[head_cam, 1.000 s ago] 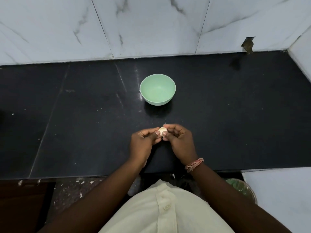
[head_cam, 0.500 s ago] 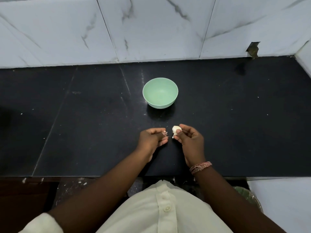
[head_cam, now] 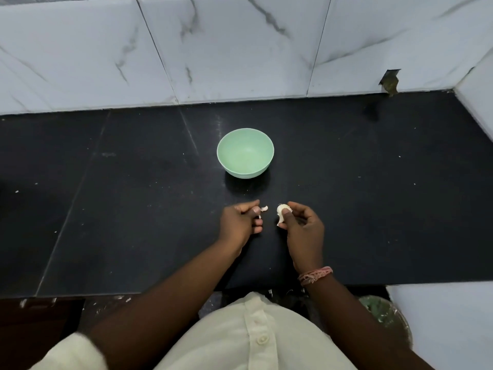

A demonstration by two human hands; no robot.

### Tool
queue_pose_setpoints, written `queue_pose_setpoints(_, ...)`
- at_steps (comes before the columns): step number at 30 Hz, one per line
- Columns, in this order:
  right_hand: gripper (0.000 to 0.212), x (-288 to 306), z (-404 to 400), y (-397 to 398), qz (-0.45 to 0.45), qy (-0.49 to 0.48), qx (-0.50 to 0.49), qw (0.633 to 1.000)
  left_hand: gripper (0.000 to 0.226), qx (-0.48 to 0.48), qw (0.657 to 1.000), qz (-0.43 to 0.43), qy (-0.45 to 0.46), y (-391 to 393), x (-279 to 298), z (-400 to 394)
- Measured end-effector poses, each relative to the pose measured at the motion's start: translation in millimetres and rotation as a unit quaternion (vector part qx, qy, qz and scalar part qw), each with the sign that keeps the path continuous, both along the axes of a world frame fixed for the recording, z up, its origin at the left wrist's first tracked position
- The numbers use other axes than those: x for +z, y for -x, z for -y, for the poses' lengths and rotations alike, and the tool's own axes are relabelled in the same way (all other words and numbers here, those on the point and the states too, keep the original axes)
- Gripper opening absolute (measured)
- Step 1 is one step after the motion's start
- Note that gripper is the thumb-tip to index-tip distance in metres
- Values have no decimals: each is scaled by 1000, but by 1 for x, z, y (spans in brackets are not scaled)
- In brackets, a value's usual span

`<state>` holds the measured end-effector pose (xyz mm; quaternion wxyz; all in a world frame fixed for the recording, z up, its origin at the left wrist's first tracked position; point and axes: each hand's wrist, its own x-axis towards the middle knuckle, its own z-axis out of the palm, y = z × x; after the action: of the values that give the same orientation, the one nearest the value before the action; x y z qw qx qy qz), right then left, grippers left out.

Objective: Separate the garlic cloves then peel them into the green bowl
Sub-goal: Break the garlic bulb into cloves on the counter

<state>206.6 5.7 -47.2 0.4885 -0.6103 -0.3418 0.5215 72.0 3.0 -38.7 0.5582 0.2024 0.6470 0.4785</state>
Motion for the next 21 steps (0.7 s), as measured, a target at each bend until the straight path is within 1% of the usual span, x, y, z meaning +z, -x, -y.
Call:
queue_pose_setpoints(2,13,0,5,6,2,-5,50,999,16,-17,999,35,13,6,6,12)
queue_pose_setpoints(4,17,-2,13,16,8,-10,117,993,20,-50,991,119,24,12,9,26)
queue_pose_setpoints(5,20,-3,14,20,14,-8,144,989,22,-44,986,160,26,15,8,32)
queue_pose_setpoints(7,19,-5,11,23,46,-8,181,982,22,15,979,199,37,22,5,38)
queue_pose_setpoints(8,17,-5,6,22,89,-27,191,977,20,47,978,195,48,26,3,39)
queue_pose_setpoints(9,17,-5,0,20,155,-66,197,966,17,74,979,183,56,30,1,39)
queue_pose_setpoints(11,25,-7,-14,18,292,-150,214,920,14,102,979,168,52,38,0,38)
queue_pose_setpoints(12,29,-7,-19,18,335,-171,236,896,14,107,978,171,45,41,0,37)
queue_pose_setpoints(13,30,-9,-24,19,366,-177,267,874,16,106,977,181,35,43,1,37)
queue_pose_setpoints(15,21,-12,-31,19,411,-184,325,832,20,98,973,209,18,44,6,39)
queue_pose_setpoints(16,17,-11,-34,18,431,-187,335,817,22,93,970,225,8,43,8,39)
queue_pose_setpoints(17,15,-9,-37,15,447,-185,325,813,24,87,967,240,-1,42,10,40)
queue_pose_setpoints(20,16,-5,-43,-2,465,-125,221,848,29,64,959,275,-25,39,13,44)
queue_pose_setpoints(21,18,-5,-43,-8,465,-109,205,854,30,59,956,286,-29,38,14,45)
